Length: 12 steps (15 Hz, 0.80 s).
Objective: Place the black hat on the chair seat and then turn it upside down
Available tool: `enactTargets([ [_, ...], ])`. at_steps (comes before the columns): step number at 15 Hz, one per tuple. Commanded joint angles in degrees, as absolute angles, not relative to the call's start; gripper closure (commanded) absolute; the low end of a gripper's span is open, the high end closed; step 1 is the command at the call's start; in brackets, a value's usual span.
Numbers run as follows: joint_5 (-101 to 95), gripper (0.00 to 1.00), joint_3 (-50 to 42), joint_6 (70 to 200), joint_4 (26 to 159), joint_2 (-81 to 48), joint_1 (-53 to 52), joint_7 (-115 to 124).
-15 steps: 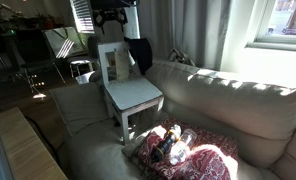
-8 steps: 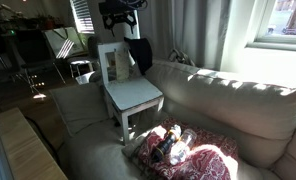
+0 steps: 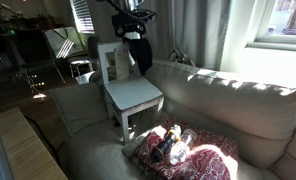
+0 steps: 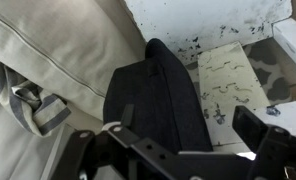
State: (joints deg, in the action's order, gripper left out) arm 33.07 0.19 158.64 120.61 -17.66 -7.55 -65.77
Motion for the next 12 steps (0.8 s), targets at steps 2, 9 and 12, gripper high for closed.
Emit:
enactTargets([
  [2,38.2,0.00,3.0,159.4,116.7,-21.7,-5.7,-70.3],
  [9,42.2,0.35,5.3,159.4,114.3,-24.2,-4.3,-75.4],
  [12,42.9,0.58,5.7,159.2,113.8,-24.8,-3.9,-77.0],
])
